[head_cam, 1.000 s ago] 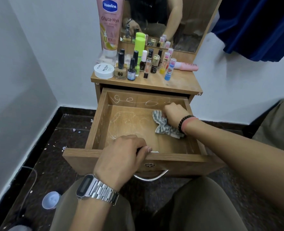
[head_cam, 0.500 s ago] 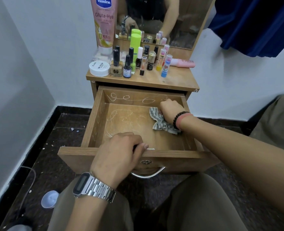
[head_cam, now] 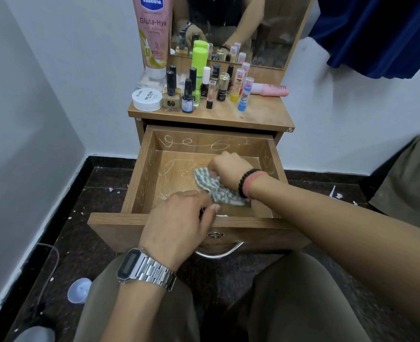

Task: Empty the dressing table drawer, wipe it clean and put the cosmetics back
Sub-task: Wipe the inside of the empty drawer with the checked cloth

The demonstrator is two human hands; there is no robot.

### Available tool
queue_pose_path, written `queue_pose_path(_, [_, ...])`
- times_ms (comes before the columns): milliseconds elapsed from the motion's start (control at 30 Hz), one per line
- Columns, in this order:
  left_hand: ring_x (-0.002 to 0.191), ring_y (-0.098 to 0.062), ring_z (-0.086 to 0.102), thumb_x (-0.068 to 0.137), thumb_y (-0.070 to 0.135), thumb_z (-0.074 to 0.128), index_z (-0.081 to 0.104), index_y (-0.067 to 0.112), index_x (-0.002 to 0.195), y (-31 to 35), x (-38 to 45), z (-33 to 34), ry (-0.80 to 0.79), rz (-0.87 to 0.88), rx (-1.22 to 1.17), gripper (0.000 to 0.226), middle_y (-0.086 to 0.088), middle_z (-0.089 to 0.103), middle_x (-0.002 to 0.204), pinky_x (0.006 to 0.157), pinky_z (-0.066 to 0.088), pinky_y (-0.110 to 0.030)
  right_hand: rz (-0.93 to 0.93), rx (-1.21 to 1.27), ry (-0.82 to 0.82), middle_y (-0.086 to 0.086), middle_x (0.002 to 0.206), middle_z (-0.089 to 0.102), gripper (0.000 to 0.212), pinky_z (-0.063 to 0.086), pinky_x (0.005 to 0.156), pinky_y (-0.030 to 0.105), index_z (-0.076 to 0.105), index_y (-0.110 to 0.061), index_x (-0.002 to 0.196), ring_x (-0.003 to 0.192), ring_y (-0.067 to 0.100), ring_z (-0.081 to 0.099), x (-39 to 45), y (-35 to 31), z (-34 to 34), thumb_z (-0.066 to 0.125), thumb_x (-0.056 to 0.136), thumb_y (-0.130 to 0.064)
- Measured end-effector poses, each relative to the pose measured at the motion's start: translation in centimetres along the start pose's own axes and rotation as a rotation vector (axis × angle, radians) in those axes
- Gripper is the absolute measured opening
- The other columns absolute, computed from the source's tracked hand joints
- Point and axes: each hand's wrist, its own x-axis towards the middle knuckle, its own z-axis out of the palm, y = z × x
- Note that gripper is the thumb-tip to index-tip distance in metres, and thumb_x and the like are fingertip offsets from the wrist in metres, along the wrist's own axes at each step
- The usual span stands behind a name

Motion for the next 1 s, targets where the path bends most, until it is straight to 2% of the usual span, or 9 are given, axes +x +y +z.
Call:
queue_pose_path(100, [0.071,-0.011,0.048,0.093,0.051,0.039,0.044,0.027,0.069,0.0,0.2,-0.1,0.0,-0.022,0.004,0.034,0.011,0.047,0.069,0.055,0.037,-0.03,-0.029,-0.032,0.042,0.016,0.104,0.06,0.03,0.048,0.078,0.037,0.063,-0.006,0.098,0.097,0.037,0.061,2.6,-1.4,-0.3,0.043,0.083,0.009])
queue_pose_path(200, [0.071,-0.011,0.053,0.092,0.051,0.04,0.053,0.027,0.073,-0.4,0.5,-0.4,0.006,-0.074,0.039,0.034,0.011,0.053,0.072,0.053,0.038,-0.028,-0.062,-0.026,0.062,0.016,0.107,0.061,0.028,0.048,0.079,0.036,0.064,-0.008,0.103,0.098,0.037,0.061,2.4,-2.5,0.1,0.043,0.087,0.004])
queue_pose_path(300, [0.093,-0.015,0.052,0.093,0.041,0.046,0.064,0.03,0.105,-2.3,0.8,-1.7,0.125,-0.251,0.1,0.024,0.008,0.061,0.104,0.078,0.049,-0.036,-0.149,0.01,-0.022,0.012,0.113,0.063,0.024,0.05,0.088,0.039,0.062,-0.011,0.114,0.103,0.031,0.061,0.0,-2.1,1.3,0.059,0.09,-0.009])
queue_pose_path(367, [0.109,-0.027,0.052,0.093,0.034,0.044,0.059,0.031,0.12,-4.5,0.8,-2.6,0.159,-0.427,0.138,0.032,0.001,0.059,0.123,0.089,0.047,-0.045,-0.165,0.038,-0.137,0.011,0.123,0.061,0.051,0.049,0.093,0.04,0.057,-0.012,0.127,0.111,0.029,0.058,-1.2,-1.6,1.7,0.075,0.081,-0.024])
queue_pose_path(467, [0.104,-0.037,0.058,0.091,0.029,0.039,0.054,0.037,0.127,-6.3,1.1,-3.2,0.059,-0.579,0.1,0.039,-0.009,0.063,0.117,0.079,0.048,-0.042,-0.18,0.054,-0.15,0.009,0.131,0.058,0.067,0.048,0.095,0.039,0.05,-0.013,0.136,0.116,0.029,0.056,-0.9,-1.5,1.9,0.079,0.077,-0.028])
queue_pose_path(567, [0.1,-0.039,0.058,0.09,0.023,0.039,0.051,0.039,0.129,-6.1,1.1,-3.2,0.018,-0.589,0.096,0.044,-0.012,0.064,0.114,0.073,0.041,-0.037,-0.223,0.025,-0.07,0.01,0.124,0.062,0.055,0.05,0.093,0.039,0.049,-0.014,0.139,0.112,0.028,0.06,1.6,-2.9,2.1,0.068,0.087,-0.016])
queue_pose_path(733, [0.101,-0.039,0.058,0.088,0.02,0.039,0.046,0.043,0.134,-6.6,1.0,-3.1,0.048,-0.581,0.105,0.051,-0.012,0.062,0.118,0.076,0.043,-0.039,-0.121,-0.05,0.048,0.012,0.119,0.063,0.032,0.053,0.084,0.038,0.061,-0.014,0.123,0.106,0.031,0.061,5.8,-4.7,1.9,0.054,0.092,-0.011])
queue_pose_path(833, [0.097,-0.039,0.059,0.088,0.019,0.04,0.048,0.042,0.131,-6.7,1.0,-2.8,0.067,-0.56,0.107,0.05,-0.012,0.063,0.113,0.074,0.043,-0.038,-0.192,-0.029,0.078,0.01,0.116,0.061,0.032,0.052,0.079,0.035,0.062,-0.015,0.12,0.101,0.03,0.062,3.8,-5.6,2.2,0.057,0.09,-0.007])
queue_pose_path(1000, [0.102,-0.041,0.058,0.087,0.017,0.041,0.045,0.043,0.136,-7.1,1.2,-2.5,0.065,-0.568,0.103,0.056,-0.014,0.063,0.118,0.078,0.045,-0.04,-0.365,0.081,-0.032,0.007,0.12,0.057,0.04,0.048,0.084,0.035,0.061,-0.017,0.122,0.105,0.027,0.057,0.8,-6.2,2.0,0.072,0.084,-0.017])
